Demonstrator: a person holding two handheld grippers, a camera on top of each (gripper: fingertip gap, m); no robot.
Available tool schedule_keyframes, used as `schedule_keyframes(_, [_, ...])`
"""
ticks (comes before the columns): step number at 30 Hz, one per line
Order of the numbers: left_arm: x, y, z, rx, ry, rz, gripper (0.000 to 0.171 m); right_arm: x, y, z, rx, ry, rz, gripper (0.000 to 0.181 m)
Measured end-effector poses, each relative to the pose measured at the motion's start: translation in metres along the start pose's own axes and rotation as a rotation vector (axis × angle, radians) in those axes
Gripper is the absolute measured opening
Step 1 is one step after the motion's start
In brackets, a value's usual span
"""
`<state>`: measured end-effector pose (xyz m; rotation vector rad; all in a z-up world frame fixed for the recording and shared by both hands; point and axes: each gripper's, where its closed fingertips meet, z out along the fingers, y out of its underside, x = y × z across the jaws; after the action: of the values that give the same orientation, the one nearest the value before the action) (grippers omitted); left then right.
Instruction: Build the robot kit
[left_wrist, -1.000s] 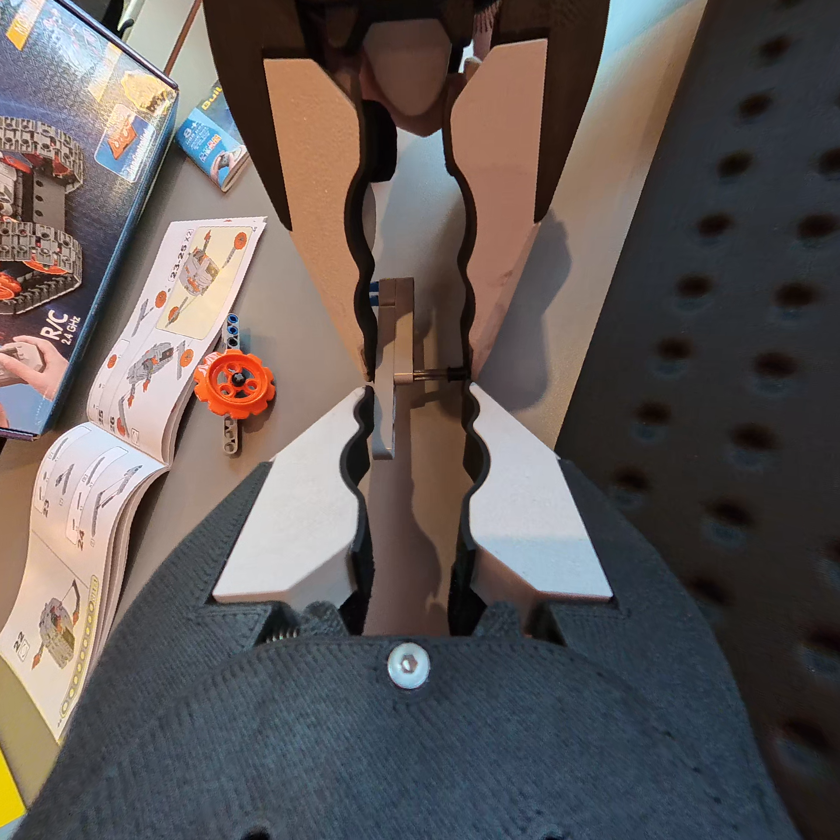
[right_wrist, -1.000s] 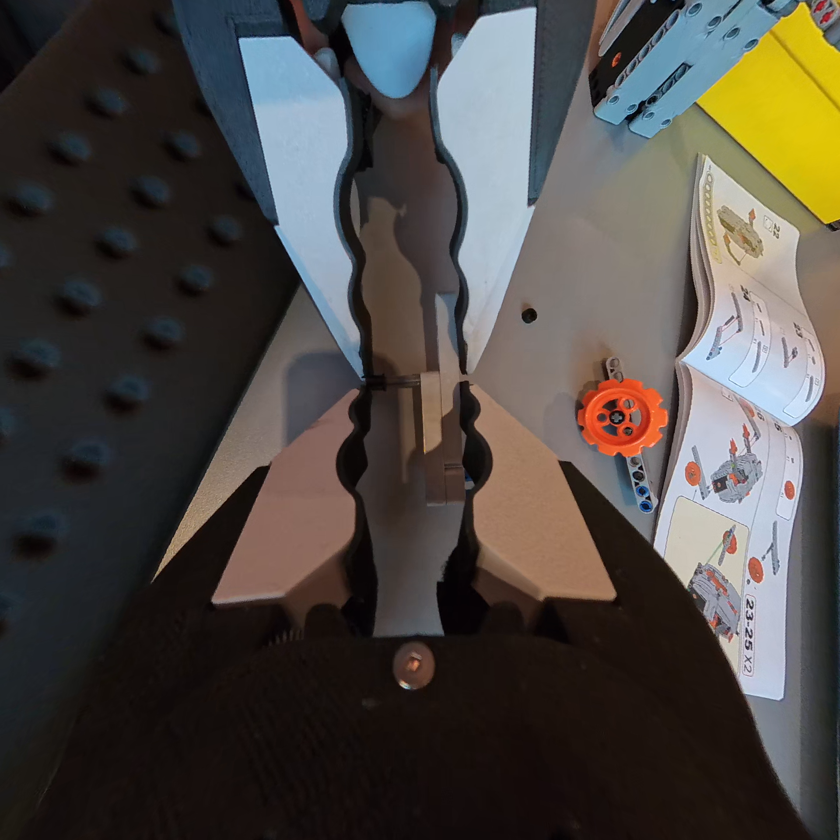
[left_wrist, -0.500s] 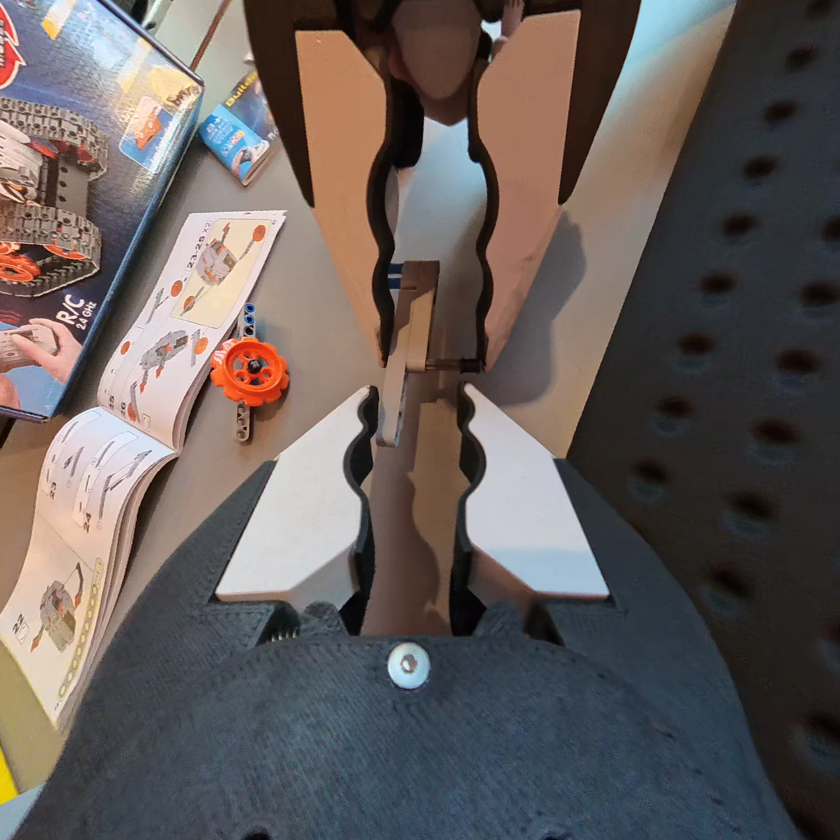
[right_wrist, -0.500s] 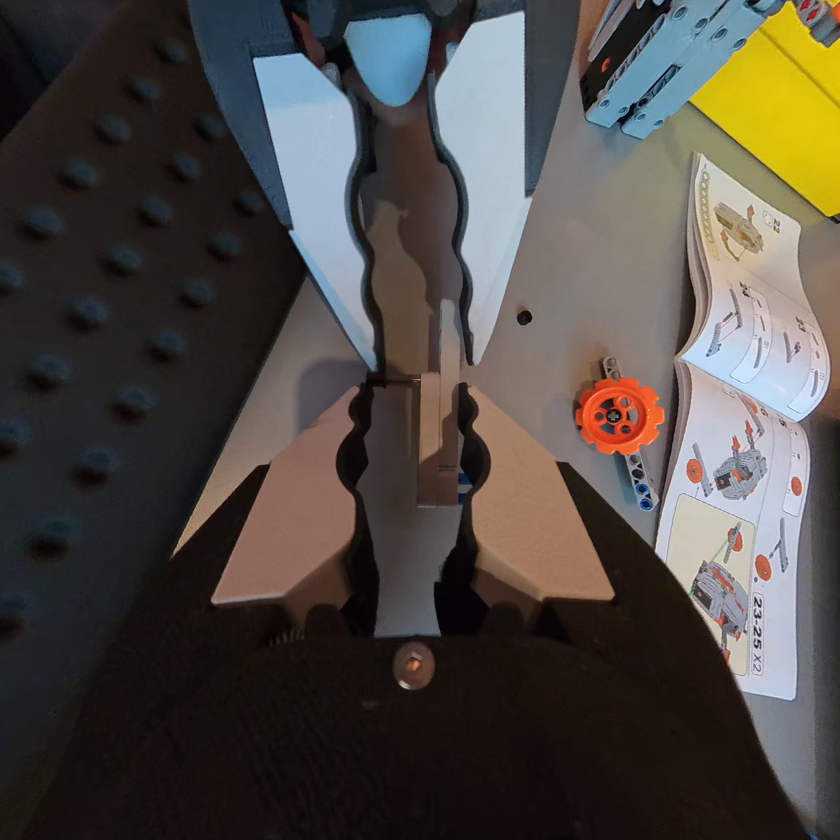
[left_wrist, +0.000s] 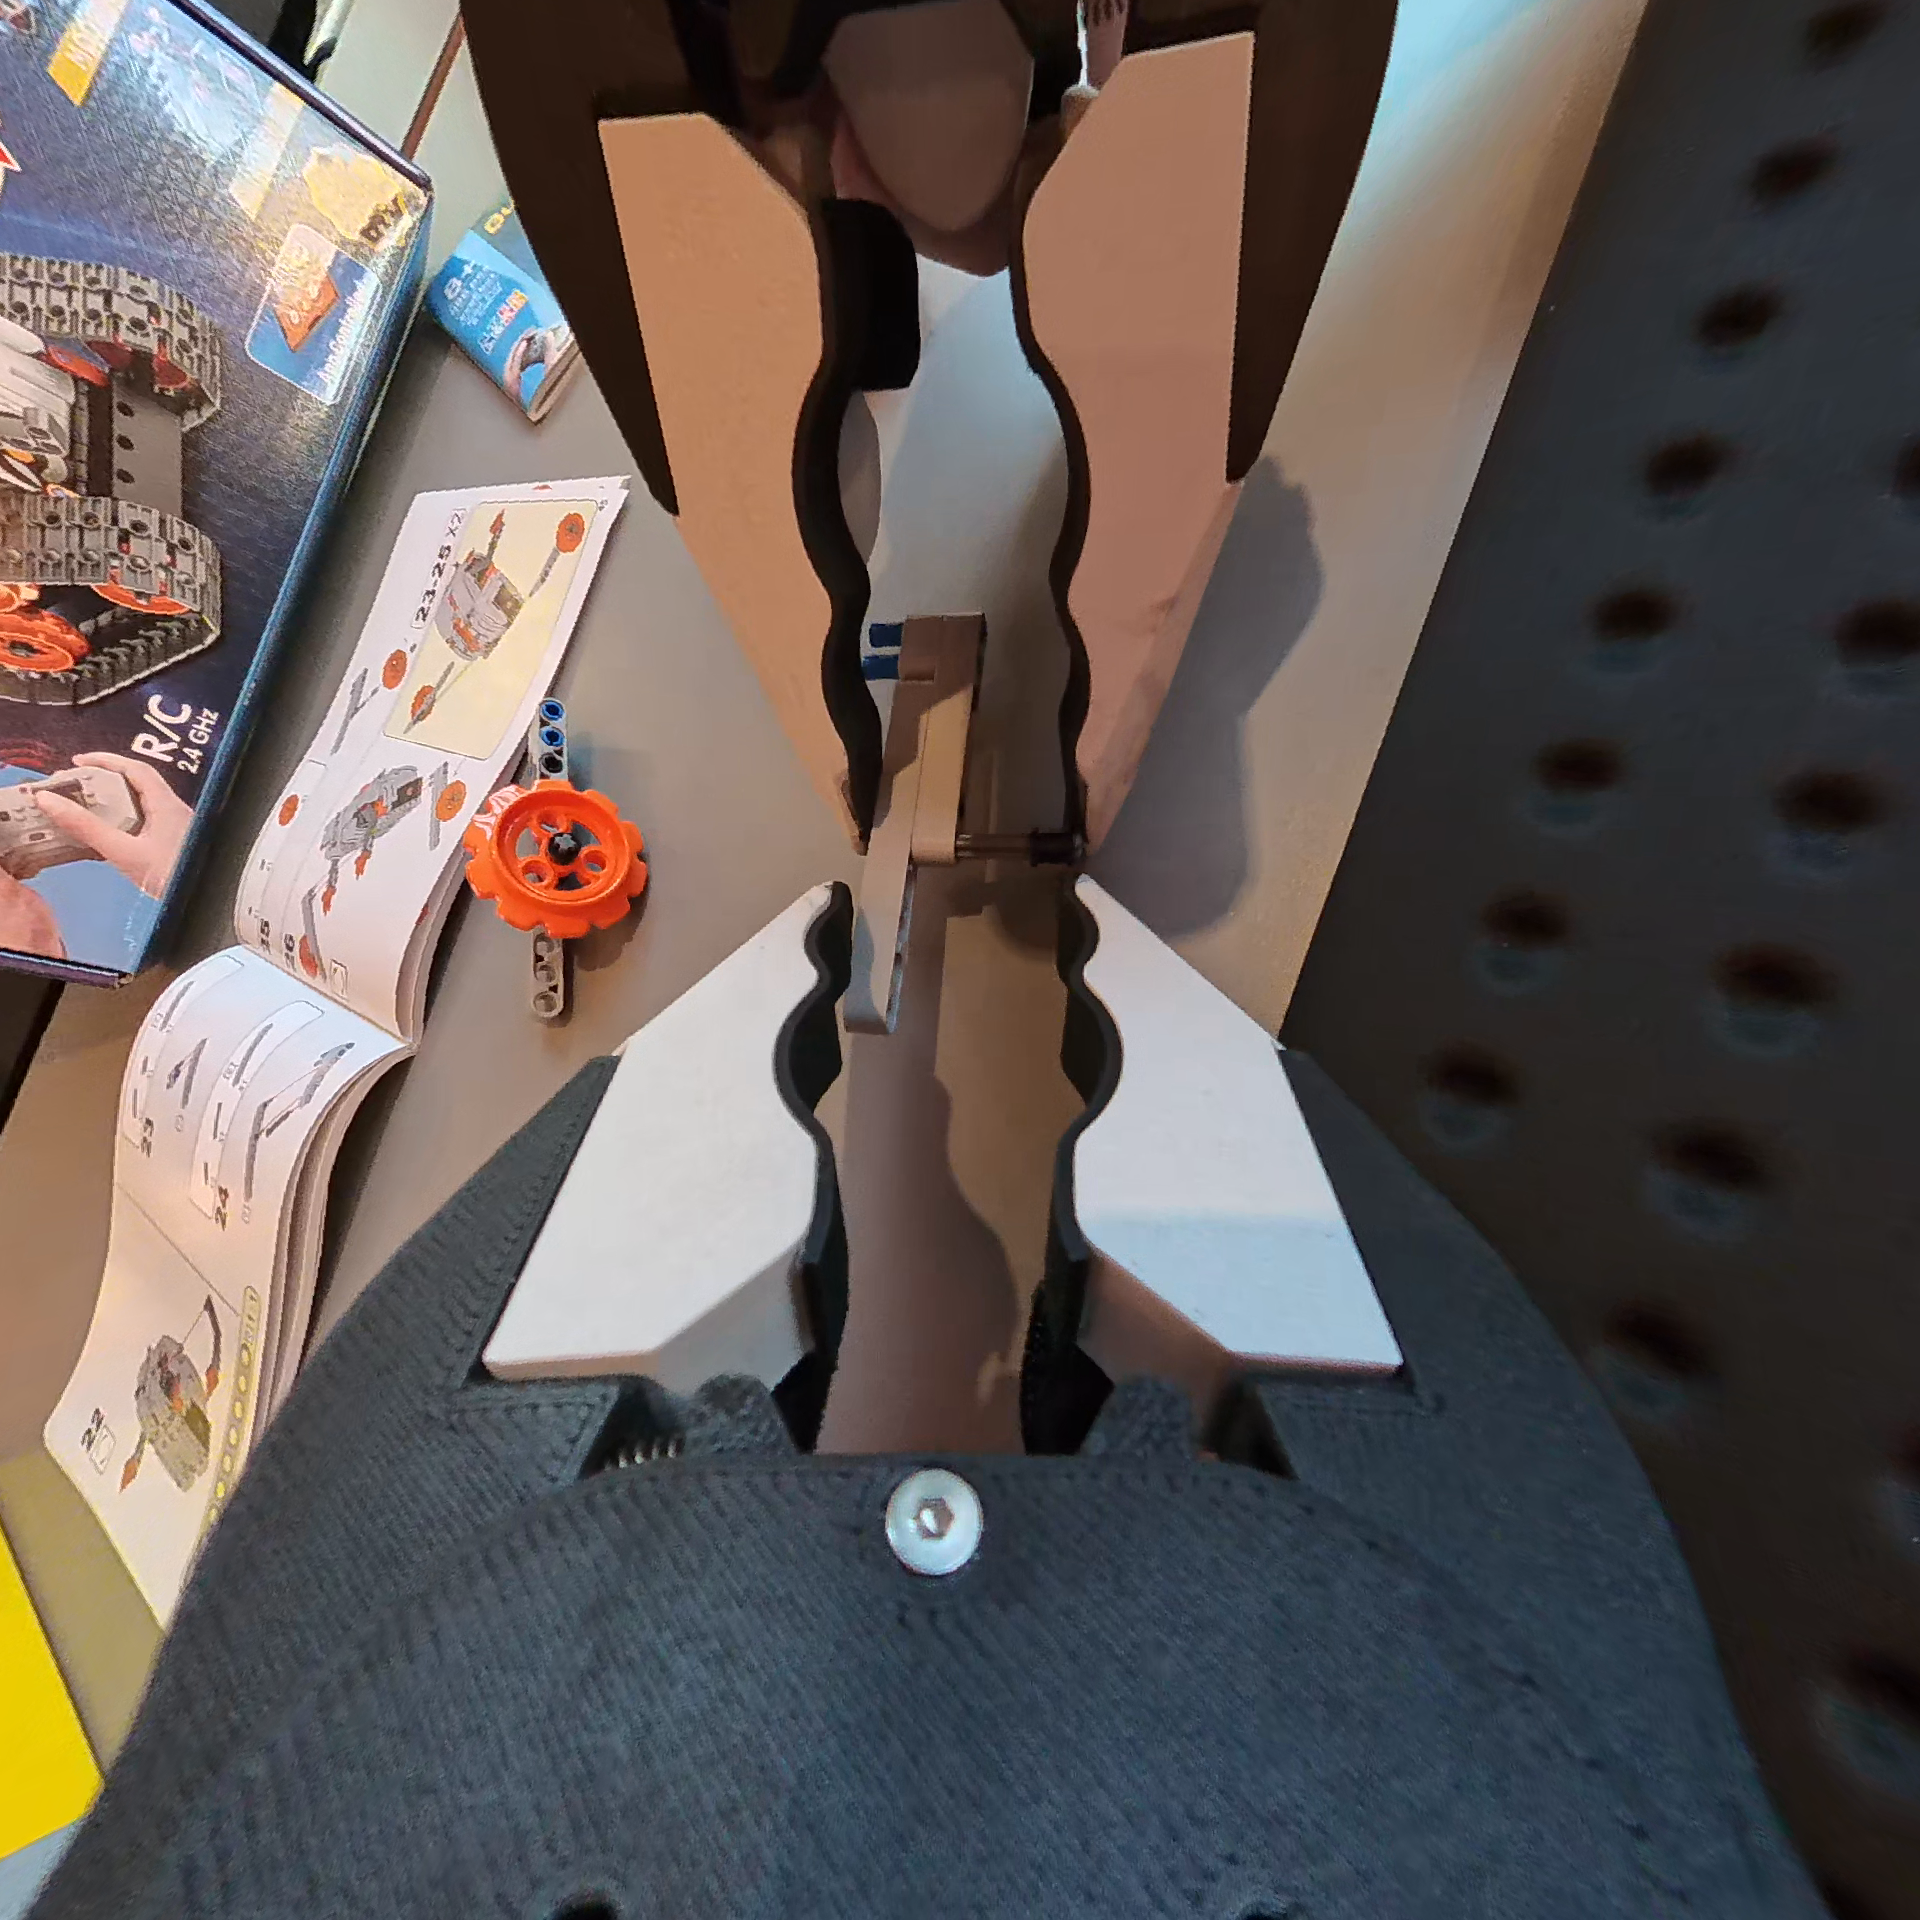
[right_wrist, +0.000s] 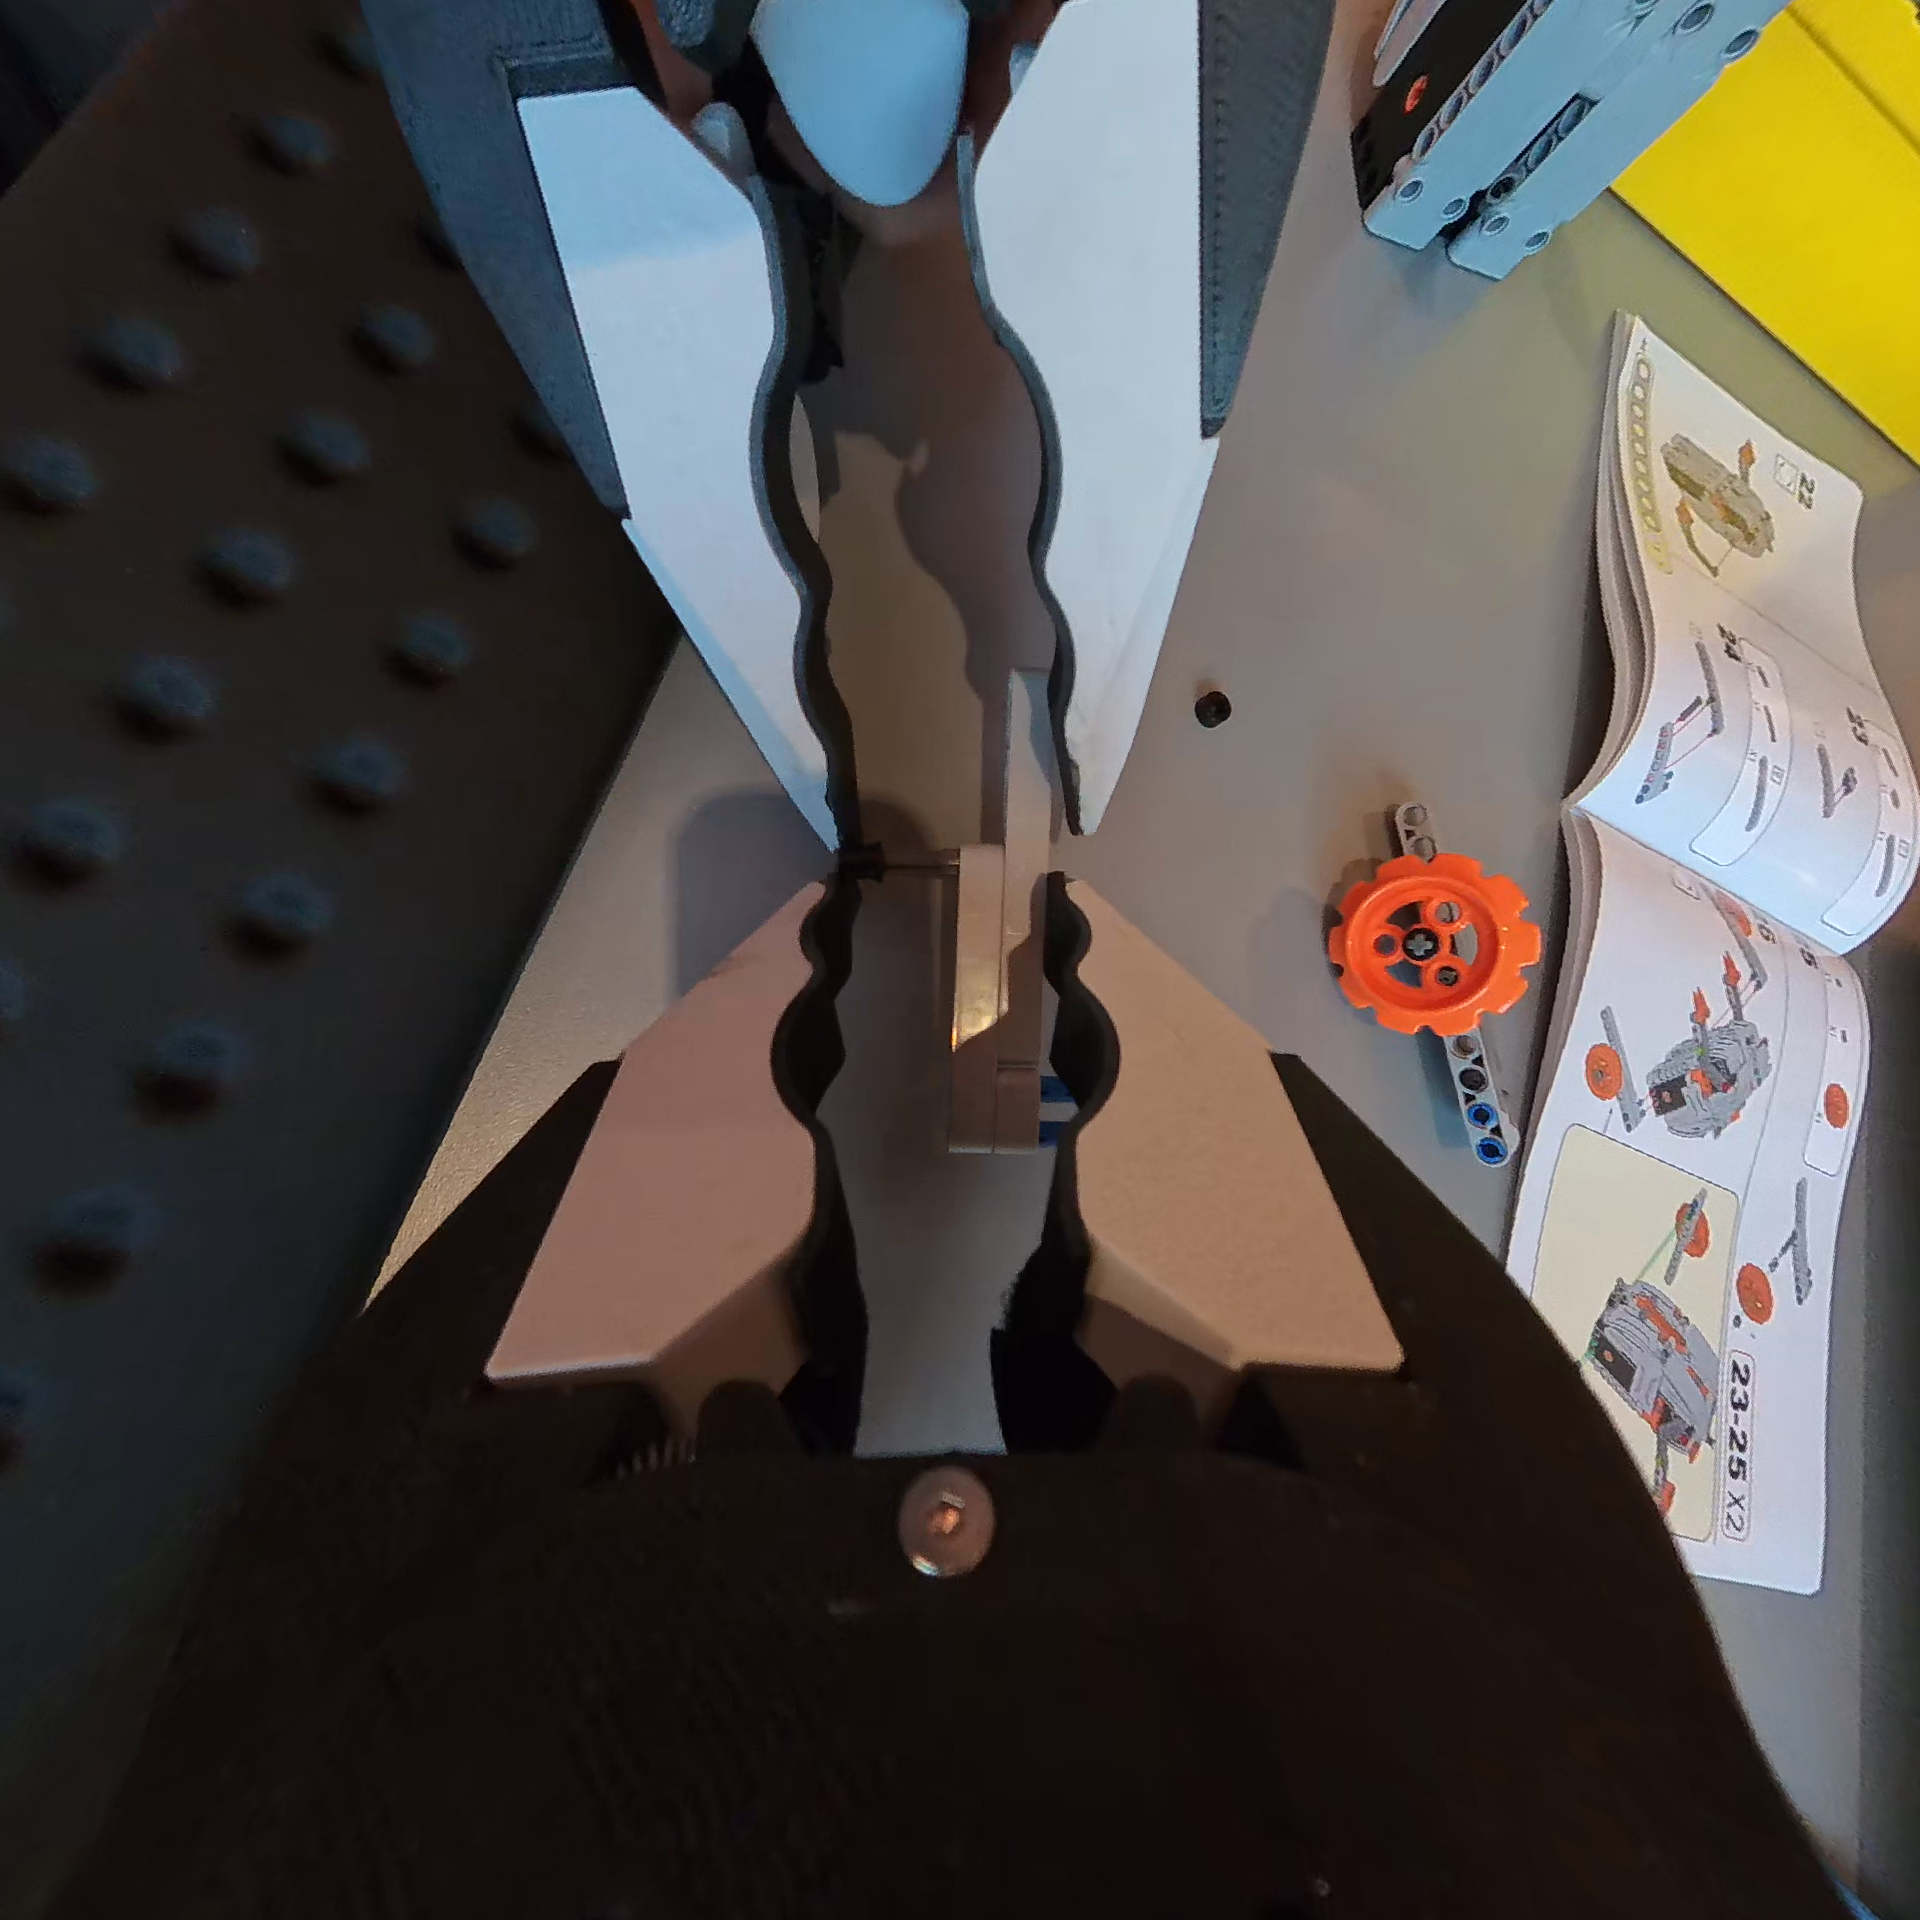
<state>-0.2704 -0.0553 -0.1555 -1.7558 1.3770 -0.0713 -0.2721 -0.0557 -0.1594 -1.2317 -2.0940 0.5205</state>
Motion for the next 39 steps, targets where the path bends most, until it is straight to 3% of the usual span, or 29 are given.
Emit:
schedule_keyframes(1, [0.000, 0.000, 0.000, 0.000, 0.002, -0.001, 0.038, 0.000, 0.000, 0.000, -0.002, 0.000, -0.001, 0.036])
schedule_keyframes(2, [0.001, 0.000, 0.000, 0.003, 0.008, 0.000, 0.038, 0.001, 0.002, -0.001, -0.011, 0.007, -0.002, 0.016])
schedule_keyframes(12, [0.003, 0.000, 0.001, -0.002, 0.011, 0.016, 0.026, -0.007, 0.001, -0.001, 0.004, -0.049, 0.023, 0.016])
schedule_keyframes(16, [0.003, 0.000, 0.000, 0.001, 0.011, 0.014, 0.006, -0.008, 0.002, -0.005, 0.021, -0.068, 0.031, 0.028])
schedule_keyframes(30, [-0.003, -0.001, -0.002, 0.014, -0.033, 0.014, 0.006, -0.007, -0.005, -0.008, 0.067, -0.084, 0.067, 0.035])
schedule_keyframes(39, [-0.006, -0.002, -0.003, 0.022, -0.043, -0.001, 0.007, -0.002, -0.006, -0.008, 0.057, -0.042, 0.050, 0.029])
